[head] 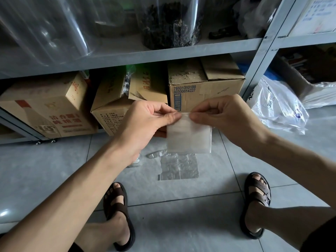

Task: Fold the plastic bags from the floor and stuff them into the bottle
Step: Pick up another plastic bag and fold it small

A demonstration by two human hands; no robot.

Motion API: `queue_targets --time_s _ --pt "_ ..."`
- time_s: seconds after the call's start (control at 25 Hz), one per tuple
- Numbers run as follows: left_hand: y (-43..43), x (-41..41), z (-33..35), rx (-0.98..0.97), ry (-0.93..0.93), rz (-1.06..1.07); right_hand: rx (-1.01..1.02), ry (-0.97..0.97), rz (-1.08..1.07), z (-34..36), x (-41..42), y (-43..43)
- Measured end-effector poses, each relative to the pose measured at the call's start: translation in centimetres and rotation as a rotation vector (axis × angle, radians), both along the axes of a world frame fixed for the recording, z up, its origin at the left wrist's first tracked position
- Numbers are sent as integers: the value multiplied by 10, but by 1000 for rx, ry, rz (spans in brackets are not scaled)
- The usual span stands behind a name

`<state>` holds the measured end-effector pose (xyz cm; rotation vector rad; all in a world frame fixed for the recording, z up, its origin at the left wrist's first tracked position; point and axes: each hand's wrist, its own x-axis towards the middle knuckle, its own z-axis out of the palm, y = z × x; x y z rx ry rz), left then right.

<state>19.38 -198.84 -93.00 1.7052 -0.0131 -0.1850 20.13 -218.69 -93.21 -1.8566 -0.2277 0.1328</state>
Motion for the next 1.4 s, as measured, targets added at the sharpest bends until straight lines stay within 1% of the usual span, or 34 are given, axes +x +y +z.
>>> queue_targets --time_s 0.24,0.32,0.4,0.48,0.52,0.56,0.64,0.76,0.84,0.92,0.96,1.04,1.16,1.28,1.4 --pt "1 0 4 -97 110 79 161 123 -88 3 3 -4" --pt "2 0 5 -121 142 108 257 194 -98 3 4 -6" --pt "4 1 3 -126 159 149 339 300 4 2 2 -7" --pt "5 2 3 -144 179 187 313 354 133 0 -3 -3" --pt "5 3 4 -156 191 199 294 364 158 -1 -4 -2" --pt "6 3 5 -170 204 206 292 369 149 -2 -4 -1" --pt "7 3 7 -206 237 178 353 393 72 -1 -1 -2" --pt "10 2 8 -212 302 30 490 432 -87 0 6 -7" --pt "9 0 7 -192 317 -33 492 419 -146 -2 8 -8" --pt "8 1 3 -171 283 -13 429 396 -145 -3 8 -8" --pt "9 2 0 -130 239 15 391 383 -135 -3 8 -7" --pt "10 4 -3 24 94 37 324 345 -120 -3 6 -6" --pt "9 2 -5 96 -44 -44 265 286 -130 -3 4 -4" --pt "5 -1 -5 102 -73 -42 303 274 -123 -5 1 0" --pt "6 1 -6 93 -93 22 387 267 -105 -6 -6 4"
